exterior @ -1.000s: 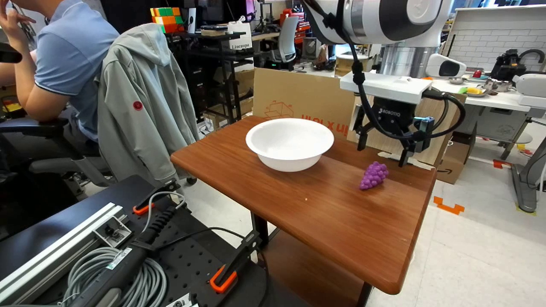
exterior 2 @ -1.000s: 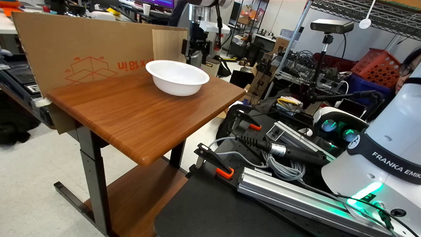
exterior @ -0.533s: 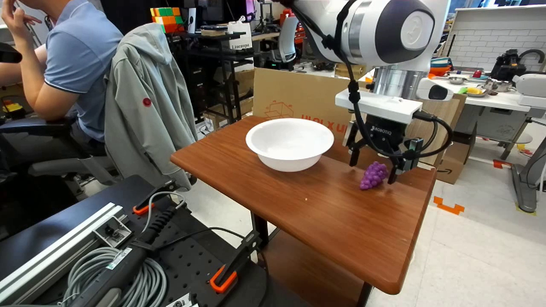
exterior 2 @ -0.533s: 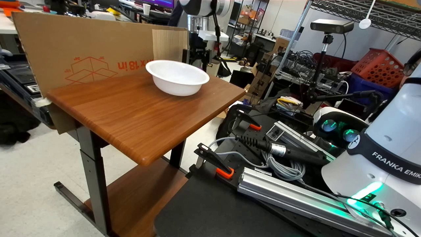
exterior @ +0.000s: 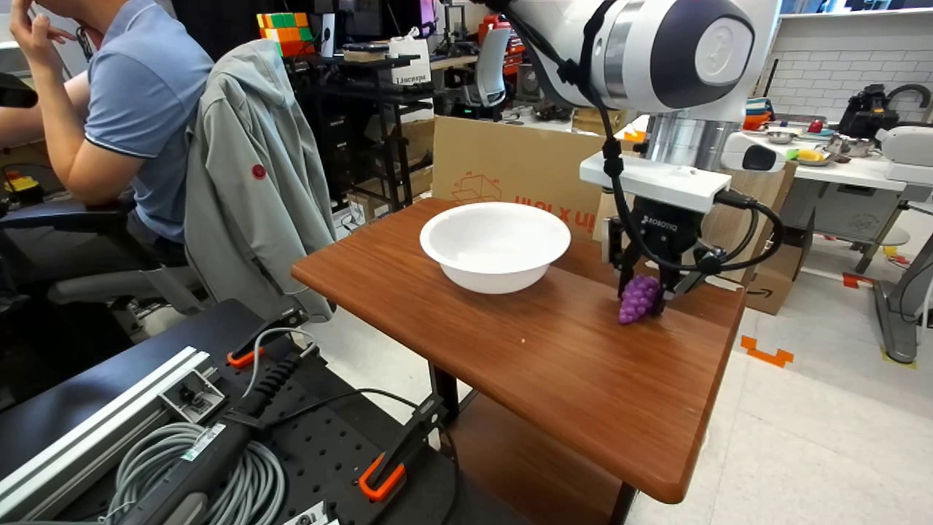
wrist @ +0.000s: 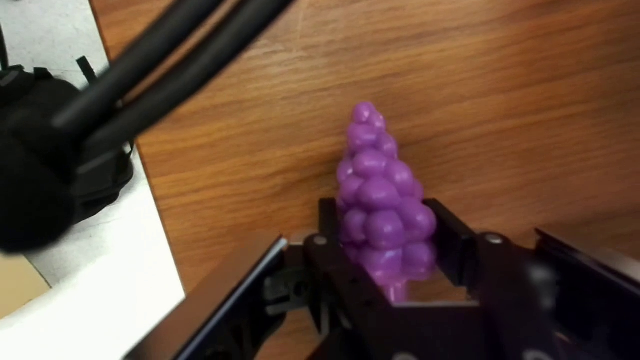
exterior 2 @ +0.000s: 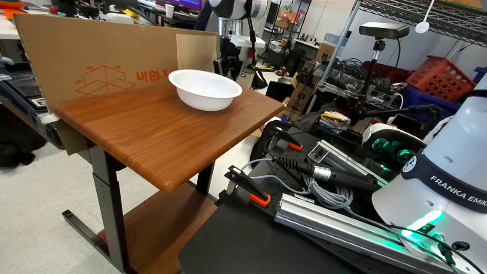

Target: Pick the purple object and put it in the bowl

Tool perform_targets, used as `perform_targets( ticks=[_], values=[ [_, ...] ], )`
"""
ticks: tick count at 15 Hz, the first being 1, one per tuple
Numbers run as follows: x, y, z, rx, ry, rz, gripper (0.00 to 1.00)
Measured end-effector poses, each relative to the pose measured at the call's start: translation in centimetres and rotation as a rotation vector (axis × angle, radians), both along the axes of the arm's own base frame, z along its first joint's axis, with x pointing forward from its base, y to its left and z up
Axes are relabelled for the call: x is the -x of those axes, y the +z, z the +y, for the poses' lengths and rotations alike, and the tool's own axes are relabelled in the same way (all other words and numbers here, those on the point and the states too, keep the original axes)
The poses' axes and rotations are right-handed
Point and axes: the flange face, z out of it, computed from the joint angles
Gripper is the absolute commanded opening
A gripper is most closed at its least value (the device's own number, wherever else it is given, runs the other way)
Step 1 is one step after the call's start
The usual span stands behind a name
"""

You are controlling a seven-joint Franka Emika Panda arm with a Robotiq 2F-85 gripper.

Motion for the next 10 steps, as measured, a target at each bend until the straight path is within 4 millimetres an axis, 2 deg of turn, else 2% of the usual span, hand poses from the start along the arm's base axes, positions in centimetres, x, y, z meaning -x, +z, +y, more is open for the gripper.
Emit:
perform_targets(
  ticks=[2, 6, 8, 10],
  values=[
    [0.0, 1.6, 0.2, 0.011, 0.004, -0.048, 0.20],
    [0.5, 7.8, 2.2, 0.049, 0.074, -0.232, 0.20],
    [1.4, 10.3, 4.5, 0.053, 0.127, -0.285, 0.20],
    [2.8, 11.7, 7.7, 0.049, 0.183, -0.291, 0.20]
  ],
)
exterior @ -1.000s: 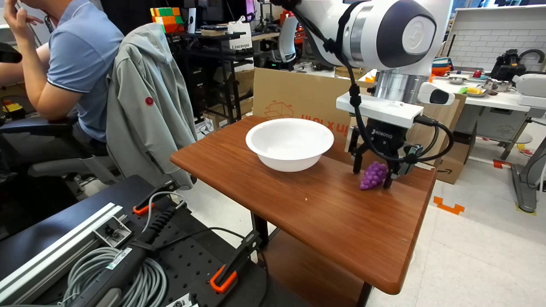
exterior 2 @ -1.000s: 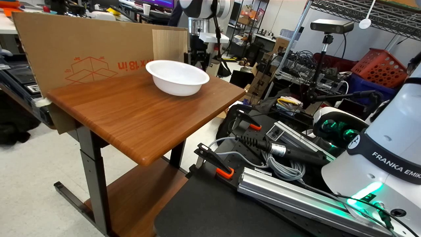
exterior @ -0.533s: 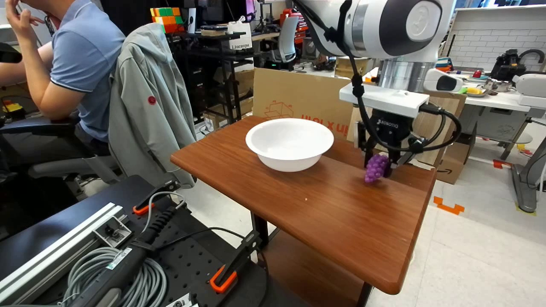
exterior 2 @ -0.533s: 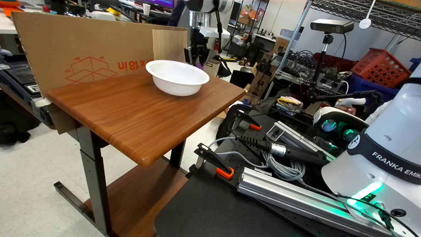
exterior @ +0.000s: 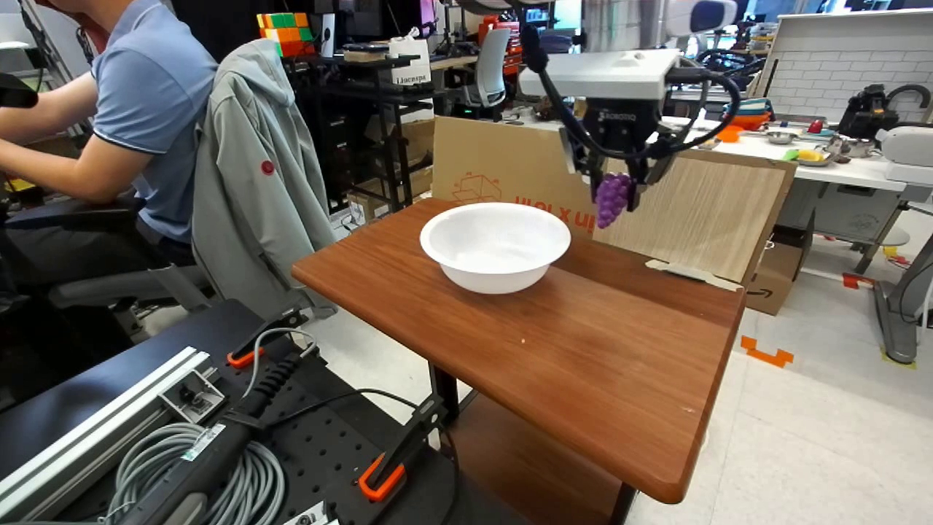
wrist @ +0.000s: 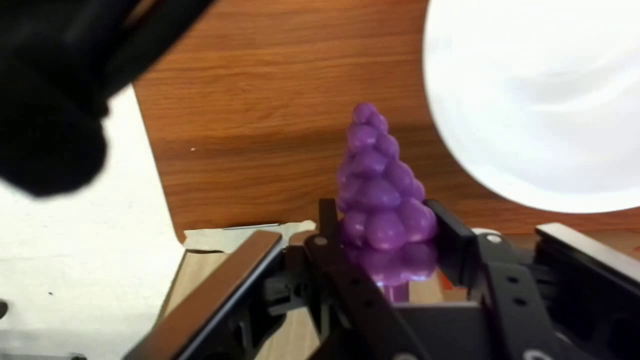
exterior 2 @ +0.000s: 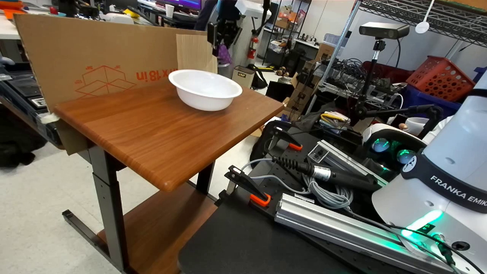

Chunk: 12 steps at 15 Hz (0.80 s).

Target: Pick the purple object and put it in the bowl

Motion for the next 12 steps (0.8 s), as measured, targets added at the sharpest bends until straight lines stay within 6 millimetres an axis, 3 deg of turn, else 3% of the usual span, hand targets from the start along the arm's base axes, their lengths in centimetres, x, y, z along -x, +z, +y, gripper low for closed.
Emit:
perform_targets(
  ticks=[5, 8, 9, 10, 12],
  values=[
    [4.3, -0.6, 9.4, -0.007, 0.140, 0.048, 0.20],
    [5.9, -2.1, 12.3, -0.014, 0.177, 0.089, 0.20],
    [6.2, -2.5, 12.7, -0.015, 0.181, 0.099, 0.51],
    [6.5, -2.9, 12.9, -0.014, 0.179, 0.107, 0.73],
    [6.7, -3.5, 12.9, -0.010, 0.174, 0.120, 0.77]
  ],
)
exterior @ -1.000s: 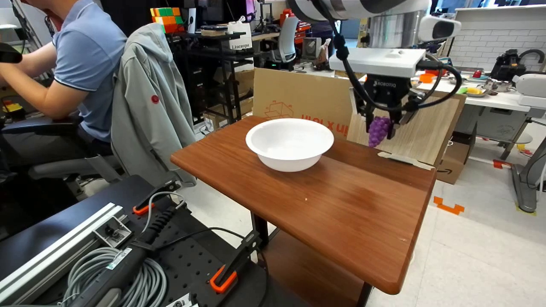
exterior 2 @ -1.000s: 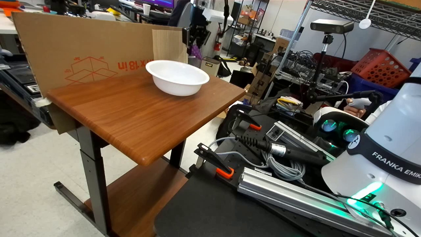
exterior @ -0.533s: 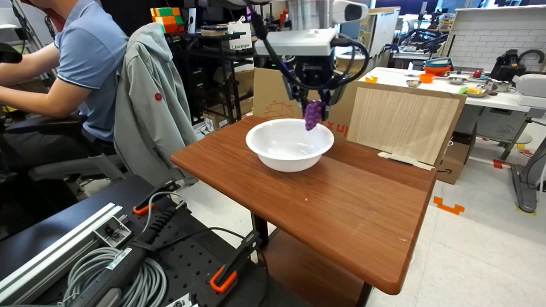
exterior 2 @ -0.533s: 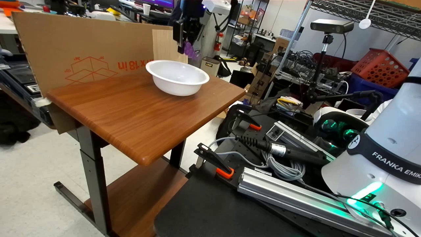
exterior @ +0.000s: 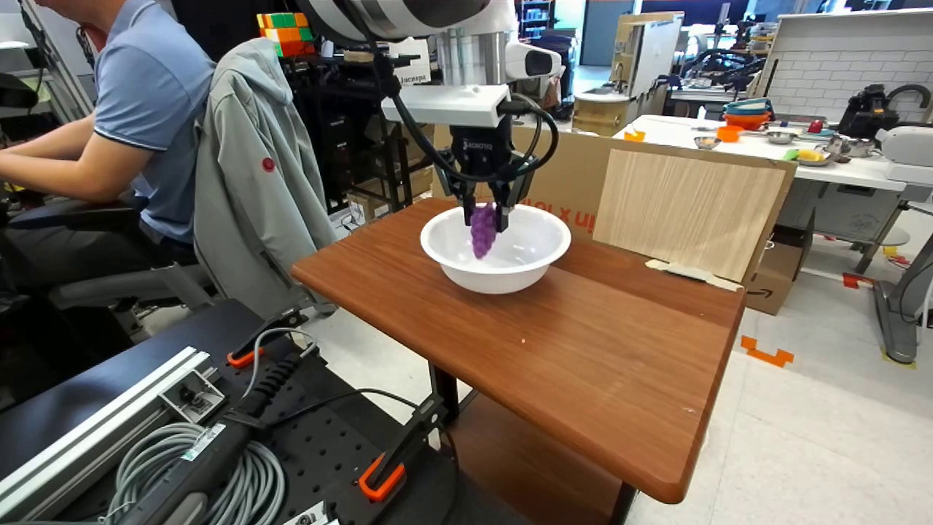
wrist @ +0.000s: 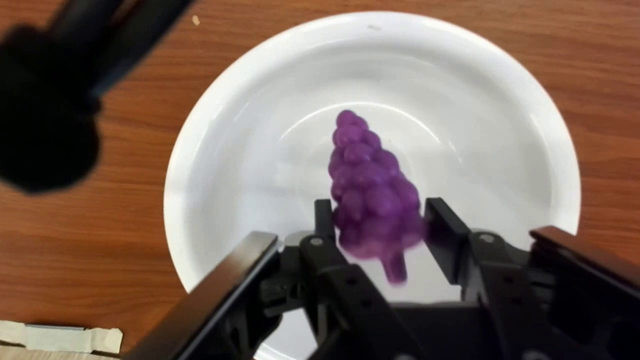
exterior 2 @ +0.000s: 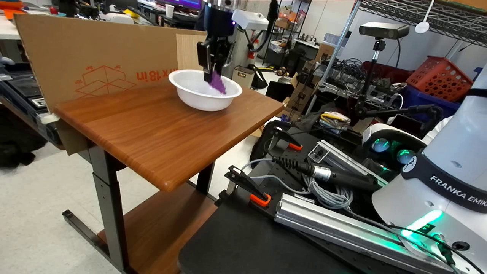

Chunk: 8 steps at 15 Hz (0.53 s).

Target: Pick the purple object and put it in the bowl

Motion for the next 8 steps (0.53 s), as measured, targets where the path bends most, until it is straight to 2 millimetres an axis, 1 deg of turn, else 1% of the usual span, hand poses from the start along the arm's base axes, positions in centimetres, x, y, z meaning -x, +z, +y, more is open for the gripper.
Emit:
perform_targets(
  ticks=[1, 2, 3, 4, 6, 8],
  values=[
    [0.1, -0.3, 0.0, 0.004, -0.001, 0.005, 0.82],
    [0.2, -0.4, 0.0, 0.009, 0.000, 0.009, 0.91],
    [0.3, -0.5, 0.0, 0.010, 0.000, 0.011, 0.97],
    [0.4, -0.5, 0.0, 0.010, 0.000, 0.012, 1.00],
    [1.0, 0.0, 0.0, 0.011, 0.001, 0.009, 1.00],
    [2.0, 1.4, 0.0, 0.010, 0.003, -0.004, 1.00]
  ],
)
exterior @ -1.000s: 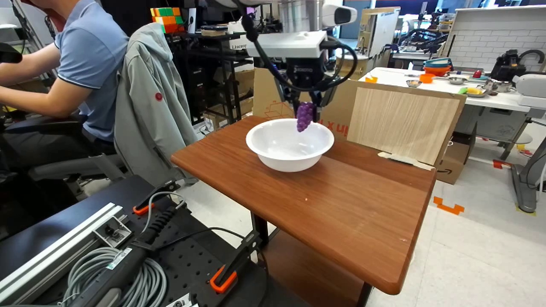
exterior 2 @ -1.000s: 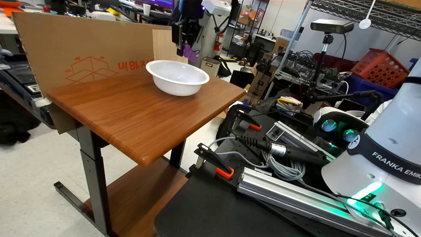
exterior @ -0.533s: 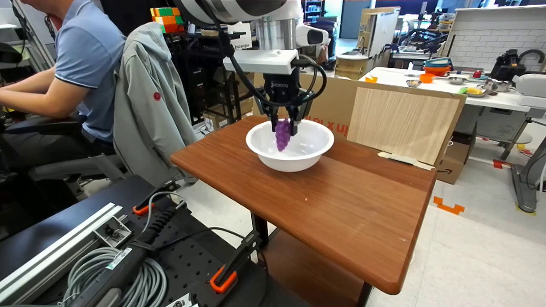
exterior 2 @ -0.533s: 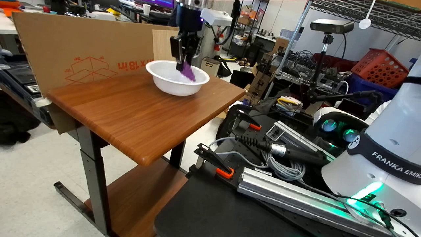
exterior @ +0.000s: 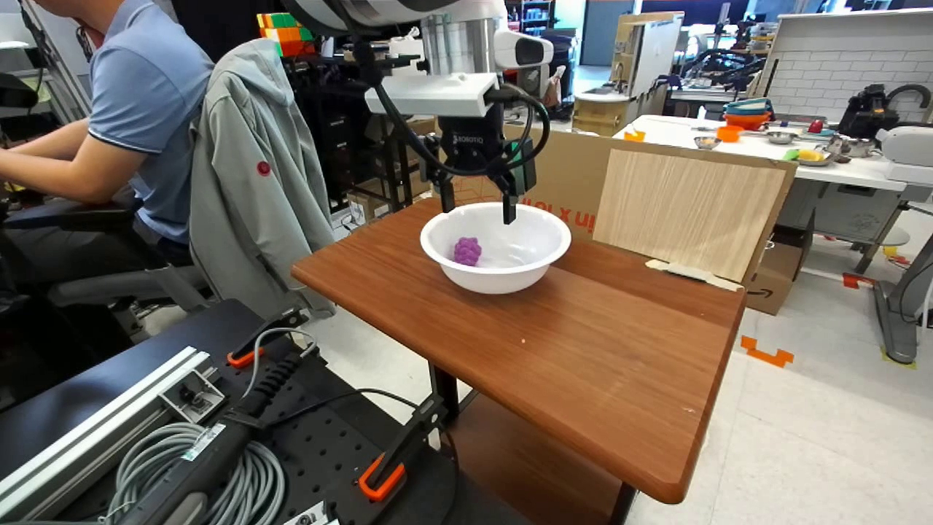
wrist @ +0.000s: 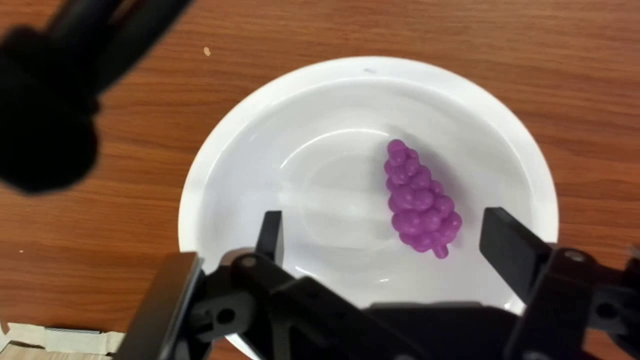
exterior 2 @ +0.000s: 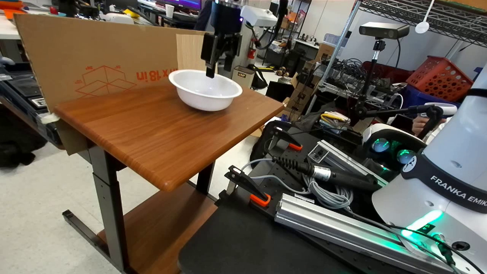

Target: Pick the purple object and put it in the bowl

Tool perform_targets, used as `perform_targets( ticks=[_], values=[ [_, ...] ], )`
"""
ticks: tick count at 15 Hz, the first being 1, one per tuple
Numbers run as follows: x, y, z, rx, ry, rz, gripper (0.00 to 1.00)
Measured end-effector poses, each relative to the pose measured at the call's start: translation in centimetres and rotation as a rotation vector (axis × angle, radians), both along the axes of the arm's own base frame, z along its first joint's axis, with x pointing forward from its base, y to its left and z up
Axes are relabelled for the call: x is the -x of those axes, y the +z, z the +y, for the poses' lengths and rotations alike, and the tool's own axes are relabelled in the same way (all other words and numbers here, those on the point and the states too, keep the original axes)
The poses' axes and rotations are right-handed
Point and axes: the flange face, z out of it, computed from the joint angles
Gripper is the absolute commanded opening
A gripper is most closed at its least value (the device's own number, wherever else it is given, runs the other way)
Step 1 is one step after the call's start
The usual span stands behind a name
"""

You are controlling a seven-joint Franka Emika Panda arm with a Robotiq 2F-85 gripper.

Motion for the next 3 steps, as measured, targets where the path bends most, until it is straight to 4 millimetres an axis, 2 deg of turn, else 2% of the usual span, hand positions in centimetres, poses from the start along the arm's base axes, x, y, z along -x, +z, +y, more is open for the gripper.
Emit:
perform_targets(
  ticks=[3],
  values=[
    [2.1, 2.8, -0.2, -0.003, 0.004, -0.032, 1.00]
  ],
)
